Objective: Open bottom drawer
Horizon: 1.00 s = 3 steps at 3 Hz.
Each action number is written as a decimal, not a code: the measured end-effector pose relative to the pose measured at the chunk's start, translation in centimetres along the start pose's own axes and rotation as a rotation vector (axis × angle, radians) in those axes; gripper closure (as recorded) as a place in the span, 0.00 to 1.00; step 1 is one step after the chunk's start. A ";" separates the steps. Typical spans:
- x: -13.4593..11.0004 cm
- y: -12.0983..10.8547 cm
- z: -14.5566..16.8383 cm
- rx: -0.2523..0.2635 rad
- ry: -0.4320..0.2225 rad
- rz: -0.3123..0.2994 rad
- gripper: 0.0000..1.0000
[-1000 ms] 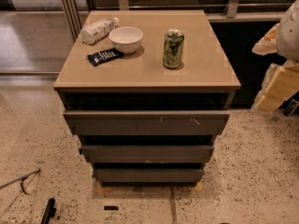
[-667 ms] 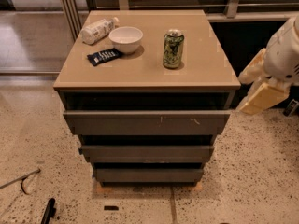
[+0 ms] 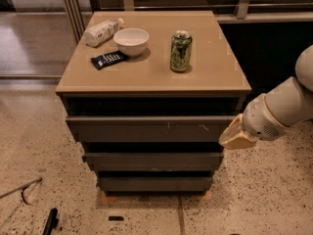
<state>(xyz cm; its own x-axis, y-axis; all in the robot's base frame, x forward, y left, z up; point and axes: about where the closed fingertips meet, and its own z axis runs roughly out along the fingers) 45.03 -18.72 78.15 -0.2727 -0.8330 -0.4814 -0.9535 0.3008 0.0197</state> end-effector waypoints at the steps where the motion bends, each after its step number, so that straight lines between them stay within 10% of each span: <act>1: 0.3 -0.1 0.4 0.004 0.004 0.004 1.00; 2: 1.7 -0.7 3.4 0.025 -0.001 -0.012 1.00; 3: 6.9 -2.7 13.8 0.011 -0.009 -0.040 1.00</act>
Offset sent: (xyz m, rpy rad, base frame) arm 0.0238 -0.0027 -0.1387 -0.0168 -0.1087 0.0039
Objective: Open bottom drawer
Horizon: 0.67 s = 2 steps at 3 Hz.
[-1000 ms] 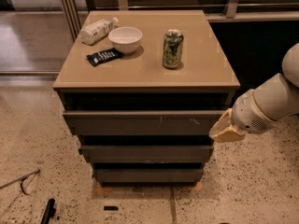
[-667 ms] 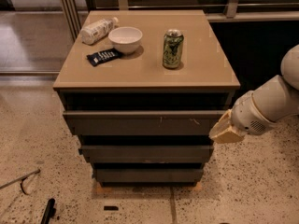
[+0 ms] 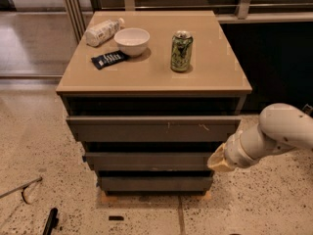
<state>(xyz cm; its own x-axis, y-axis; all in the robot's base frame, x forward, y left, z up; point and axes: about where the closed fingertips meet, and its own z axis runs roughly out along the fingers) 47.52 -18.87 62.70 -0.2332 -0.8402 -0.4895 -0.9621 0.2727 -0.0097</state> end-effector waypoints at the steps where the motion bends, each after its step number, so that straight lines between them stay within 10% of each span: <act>1: 4.6 -0.9 8.0 -0.074 0.008 0.037 1.00; 2: 4.6 -0.9 8.0 -0.073 0.008 0.037 1.00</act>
Offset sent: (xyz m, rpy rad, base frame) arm 0.0123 -0.0051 -0.0680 0.0020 0.0474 0.0030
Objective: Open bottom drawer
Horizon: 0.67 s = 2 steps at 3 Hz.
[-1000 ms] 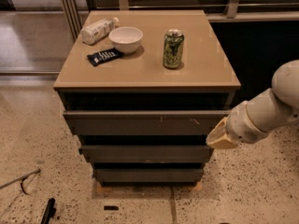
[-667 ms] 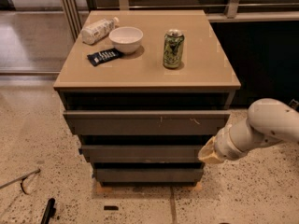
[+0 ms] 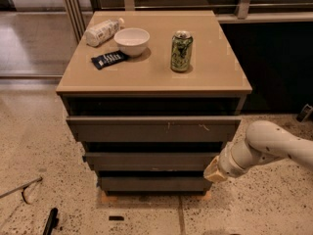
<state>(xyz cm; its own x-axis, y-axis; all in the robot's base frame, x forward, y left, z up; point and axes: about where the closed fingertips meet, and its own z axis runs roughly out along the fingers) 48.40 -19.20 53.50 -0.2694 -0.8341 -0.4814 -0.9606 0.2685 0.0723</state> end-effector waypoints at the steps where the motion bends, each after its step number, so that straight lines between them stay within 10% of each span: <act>1: 2.7 -0.3 3.6 0.020 -0.001 -0.034 1.00; 2: 7.5 -1.7 10.2 0.024 0.000 -0.053 1.00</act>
Offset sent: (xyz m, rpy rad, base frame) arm 0.0060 -0.0333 -0.2510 0.0023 -0.0254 0.0407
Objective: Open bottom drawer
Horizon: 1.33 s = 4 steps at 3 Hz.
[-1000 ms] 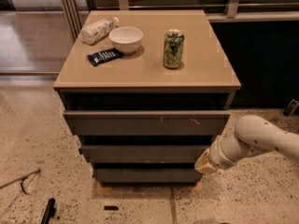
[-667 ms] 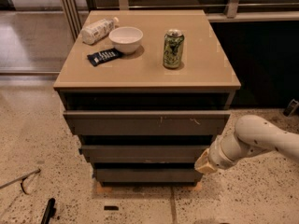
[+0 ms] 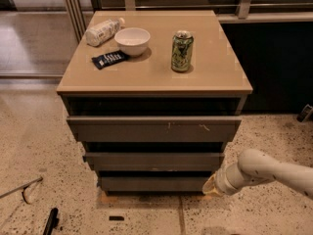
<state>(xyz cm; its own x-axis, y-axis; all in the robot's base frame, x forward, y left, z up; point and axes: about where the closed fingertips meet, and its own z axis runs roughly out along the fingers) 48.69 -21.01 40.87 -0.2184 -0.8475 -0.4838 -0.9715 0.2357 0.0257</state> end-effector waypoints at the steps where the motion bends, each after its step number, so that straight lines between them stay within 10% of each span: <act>1: 3.6 -0.7 6.1 -0.028 -0.020 0.028 1.00; 4: 5.5 0.7 11.0 -0.008 -0.013 -0.005 0.86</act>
Offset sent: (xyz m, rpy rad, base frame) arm 0.0041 -0.0031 -0.0637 0.0241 0.0278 -0.0090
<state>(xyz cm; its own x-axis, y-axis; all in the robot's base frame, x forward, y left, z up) 47.78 -20.27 28.59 -0.2127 -0.8423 -0.4953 -0.9732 0.2279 0.0305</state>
